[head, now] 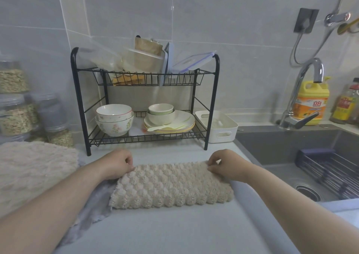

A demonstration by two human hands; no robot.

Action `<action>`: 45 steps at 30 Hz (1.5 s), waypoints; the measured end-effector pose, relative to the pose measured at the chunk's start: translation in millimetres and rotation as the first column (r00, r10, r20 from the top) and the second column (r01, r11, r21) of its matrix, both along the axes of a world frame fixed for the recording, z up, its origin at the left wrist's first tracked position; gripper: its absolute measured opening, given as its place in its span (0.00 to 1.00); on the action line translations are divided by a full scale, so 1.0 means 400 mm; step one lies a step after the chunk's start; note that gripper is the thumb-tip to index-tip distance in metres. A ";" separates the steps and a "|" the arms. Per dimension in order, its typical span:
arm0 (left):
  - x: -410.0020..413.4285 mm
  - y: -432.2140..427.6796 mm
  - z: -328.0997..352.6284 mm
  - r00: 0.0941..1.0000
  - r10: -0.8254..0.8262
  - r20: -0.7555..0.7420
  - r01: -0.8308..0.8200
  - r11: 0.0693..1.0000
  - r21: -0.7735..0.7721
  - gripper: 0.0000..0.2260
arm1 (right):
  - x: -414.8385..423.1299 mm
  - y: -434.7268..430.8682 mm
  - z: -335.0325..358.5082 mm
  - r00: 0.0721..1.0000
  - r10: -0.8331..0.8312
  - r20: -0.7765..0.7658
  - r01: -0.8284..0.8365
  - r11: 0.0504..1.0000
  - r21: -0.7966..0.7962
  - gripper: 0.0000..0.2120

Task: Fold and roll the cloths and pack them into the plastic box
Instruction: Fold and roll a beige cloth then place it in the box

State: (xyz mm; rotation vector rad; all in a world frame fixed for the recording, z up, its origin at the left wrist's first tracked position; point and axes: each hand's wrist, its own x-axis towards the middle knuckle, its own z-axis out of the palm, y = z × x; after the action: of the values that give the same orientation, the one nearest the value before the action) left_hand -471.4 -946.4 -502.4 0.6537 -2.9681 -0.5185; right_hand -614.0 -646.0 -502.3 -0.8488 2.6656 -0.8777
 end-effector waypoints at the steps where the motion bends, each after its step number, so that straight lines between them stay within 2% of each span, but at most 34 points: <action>1: -0.004 0.000 -0.002 1.000 0.009 -0.001 -0.009 1.000 0.002 0.06 | -0.005 -0.004 0.003 1.000 -0.009 -0.021 0.009 1.000 0.002 0.06; 3: -0.010 0.001 -0.006 1.000 0.031 -0.003 -0.031 0.999 -0.008 0.07 | -0.015 -0.012 0.007 1.000 -0.017 -0.006 0.017 1.000 0.008 0.10; 5: -0.014 0.001 -0.008 0.999 0.054 0.001 -0.054 0.998 -0.014 0.08 | -0.024 -0.019 0.009 1.000 -0.021 0.008 0.020 0.998 0.056 0.08; 10: -0.018 0.004 -0.017 0.991 0.130 0.031 -0.129 0.991 -0.029 0.10 | -0.039 -0.040 -0.004 0.994 -0.094 -0.058 0.101 0.987 0.127 0.09; 12: -0.011 0.017 -0.014 0.991 0.130 0.026 -0.127 0.987 -0.097 0.10 | -0.033 -0.046 -0.003 0.989 -0.122 -0.086 0.134 0.979 0.151 0.11; 14: 0.010 0.045 0.003 0.992 0.098 -0.077 -0.114 0.964 -0.241 0.10 | -0.016 -0.048 0.004 0.982 -0.167 -0.090 0.177 0.976 0.129 0.15; 17: 0.064 0.123 0.023 0.973 -0.102 -0.207 0.062 0.980 -0.190 0.10 | 0.021 -0.033 0.029 0.956 -0.292 -0.013 0.290 0.946 0.143 0.19; 19: 0.101 0.192 0.017 0.956 -0.262 -0.134 0.238 0.957 -0.167 0.12 | 0.060 -0.023 0.051 0.930 -0.346 0.127 0.323 0.930 0.174 0.17; 20: 0.113 0.219 0.005 0.955 -0.291 -0.052 0.280 0.947 -0.158 0.13 | 0.081 -0.022 0.058 0.922 -0.343 0.178 0.309 0.931 0.195 0.14; 22: 0.128 0.254 -0.019 0.952 -0.270 0.147 0.291 0.945 -0.149 0.22 | 0.116 -0.024 0.068 0.926 -0.319 0.203 0.262 0.928 0.263 0.09; 24: 0.128 0.267 -0.032 0.943 -0.229 0.241 0.272 0.949 -0.161 0.29 | 0.136 -0.030 0.068 0.940 -0.290 0.180 0.225 0.923 0.311 0.07; 26: 0.128 0.271 -0.031 0.959 -0.208 0.194 0.233 0.965 -0.122 0.27 | 0.147 -0.031 0.066 0.954 -0.266 0.136 0.210 0.921 0.327 0.06; 28: 0.125 0.281 -0.029 0.985 -0.167 0.049 0.169 0.984 -0.047 0.17 | 0.156 -0.027 0.071 0.962 -0.255 0.098 0.216 0.931 0.295 0.07; 30: 0.122 0.302 -0.026 0.994 -0.094 -0.058 0.089 0.992 -0.088 0.14 | 0.166 -0.013 0.080 0.950 -0.273 0.150 0.239 0.948 0.210 0.05; 32: 0.128 0.334 -0.030 0.998 -0.048 -0.039 0.042 0.989 -0.145 0.17 | 0.182 0.010 0.094 0.922 -0.301 0.245 0.276 0.952 0.129 0.02; 36: 0.155 0.398 -0.028 0.998 -0.052 0.029 0.056 0.987 -0.152 0.19 | 0.197 0.072 0.116 0.894 -0.288 0.343 0.292 0.956 0.044 0.15; 38: 0.159 0.417 -0.030 0.993 -0.097 -0.062 0.081 0.971 -0.224 0.18 | 0.203 0.091 0.122 0.900 -0.293 0.323 0.301 0.953 0.027 0.21; 39: 0.156 0.427 -0.032 0.977 -0.138 -0.162 0.101 0.971 -0.216 0.17 | 0.206 0.096 0.125 0.903 -0.299 0.308 0.310 0.951 0.013 0.23; 40: 0.153 0.438 -0.031 0.947 -0.166 -0.274 0.138 0.983 -0.120 0.15 | 0.210 0.099 0.129 0.904 -0.306 0.297 0.323 0.946 -0.008 0.23; 41: 0.152 0.449 -0.025 0.921 -0.139 -0.363 0.185 0.978 0.096 0.12 | 0.213 0.099 0.134 0.904 -0.308 0.296 0.333 0.942 -0.037 0.22; 42: 0.157 0.462 -0.010 0.922 -0.067 -0.382 0.225 0.894 0.388 0.09 | 0.217 0.096 0.139 0.901 -0.307 0.306 0.344 0.936 -0.073 0.20; 43: 0.158 0.475 0.008 0.936 -0.001 -0.351 0.247 0.711 0.658 0.08 | 0.227 0.089 0.146 0.899 -0.295 0.323 0.347 0.931 -0.116 0.19; 44: 0.153 0.483 0.020 0.954 0.063 -0.292 0.223 0.503 0.835 0.09 | 0.238 0.080 0.153 0.901 -0.278 0.332 0.343 0.926 -0.157 0.18; 45: 0.148 0.485 0.030 0.970 0.107 -0.217 0.170 0.336 0.926 0.12 | 0.250 0.068 0.161 0.910 -0.254 0.327 0.327 0.925 -0.193 0.18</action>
State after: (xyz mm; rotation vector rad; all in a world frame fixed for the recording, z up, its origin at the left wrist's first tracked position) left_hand -412.3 -752.3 -490.3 0.4647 -2.1232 -2.2295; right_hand -514.0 -619.0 -438.1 -0.3204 2.4833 -1.3117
